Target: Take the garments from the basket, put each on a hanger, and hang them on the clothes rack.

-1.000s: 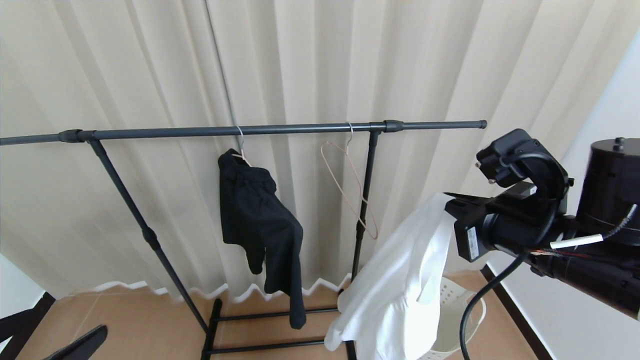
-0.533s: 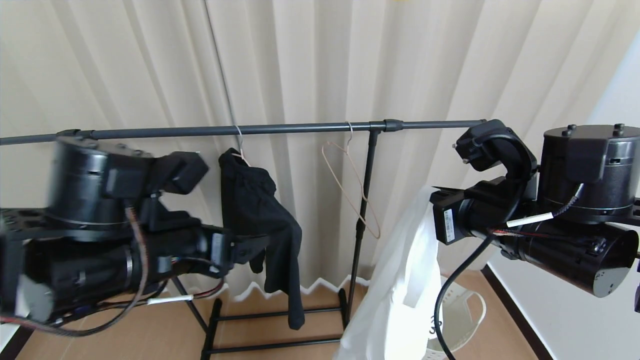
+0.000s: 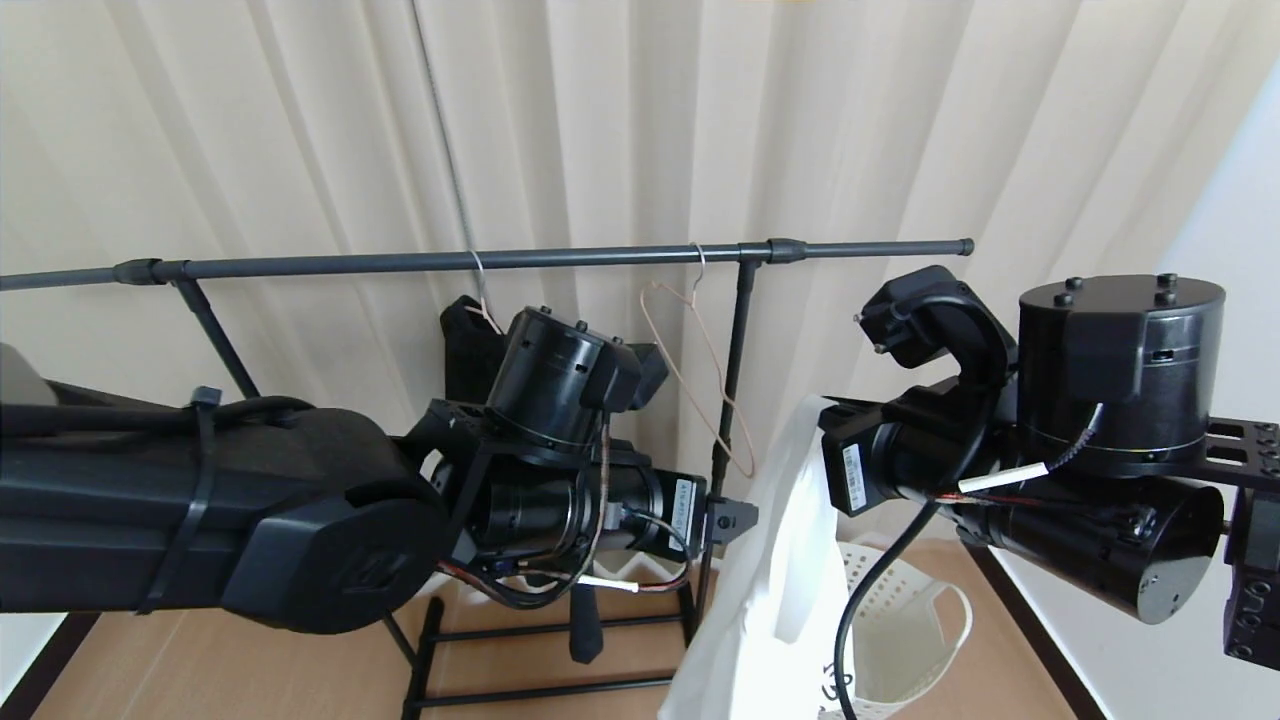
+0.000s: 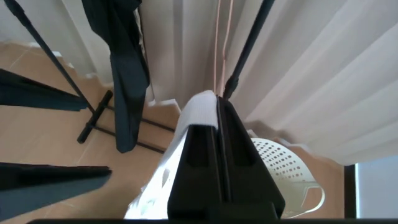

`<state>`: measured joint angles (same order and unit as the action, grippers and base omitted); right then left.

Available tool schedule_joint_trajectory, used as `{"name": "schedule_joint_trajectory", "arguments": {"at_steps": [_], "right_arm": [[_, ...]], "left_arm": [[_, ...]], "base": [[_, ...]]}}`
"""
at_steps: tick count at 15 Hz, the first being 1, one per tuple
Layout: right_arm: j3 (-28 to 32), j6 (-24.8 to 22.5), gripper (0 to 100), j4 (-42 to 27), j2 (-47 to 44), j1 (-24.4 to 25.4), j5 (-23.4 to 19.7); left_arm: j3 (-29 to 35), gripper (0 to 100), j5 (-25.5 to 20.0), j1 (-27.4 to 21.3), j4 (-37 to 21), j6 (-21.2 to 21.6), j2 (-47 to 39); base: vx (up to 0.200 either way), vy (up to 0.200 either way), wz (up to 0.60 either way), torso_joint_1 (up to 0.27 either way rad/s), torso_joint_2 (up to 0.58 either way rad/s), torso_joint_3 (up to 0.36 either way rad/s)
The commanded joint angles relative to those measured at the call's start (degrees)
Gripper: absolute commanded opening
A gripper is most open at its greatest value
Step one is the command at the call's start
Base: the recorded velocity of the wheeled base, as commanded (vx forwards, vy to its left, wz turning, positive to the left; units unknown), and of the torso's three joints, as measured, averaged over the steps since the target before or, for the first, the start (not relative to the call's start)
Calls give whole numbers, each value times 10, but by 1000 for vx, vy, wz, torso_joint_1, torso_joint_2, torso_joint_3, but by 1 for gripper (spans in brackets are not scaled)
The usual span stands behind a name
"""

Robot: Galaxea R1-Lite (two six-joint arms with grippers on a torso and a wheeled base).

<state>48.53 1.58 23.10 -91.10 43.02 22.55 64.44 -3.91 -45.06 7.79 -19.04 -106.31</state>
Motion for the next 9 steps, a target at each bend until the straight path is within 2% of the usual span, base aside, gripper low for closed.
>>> {"name": "schedule_joint_trajectory", "arguments": {"at_steps": [1, 4, 9], "right_arm": [[1, 0, 0, 0, -5, 10, 0], [2, 1, 0, 1, -6, 13, 0], [7, 11, 0, 0, -6, 20, 7]], "left_arm": [[4, 100, -1, -9, 12, -10, -28], [3, 100, -4, -27, 44, -32, -36], [24, 100, 4, -27, 44, -38, -59]], "base": [[0, 0, 0, 0, 0, 0], [0, 0, 0, 0, 0, 0], [0, 0, 0, 0, 0, 0]]}}
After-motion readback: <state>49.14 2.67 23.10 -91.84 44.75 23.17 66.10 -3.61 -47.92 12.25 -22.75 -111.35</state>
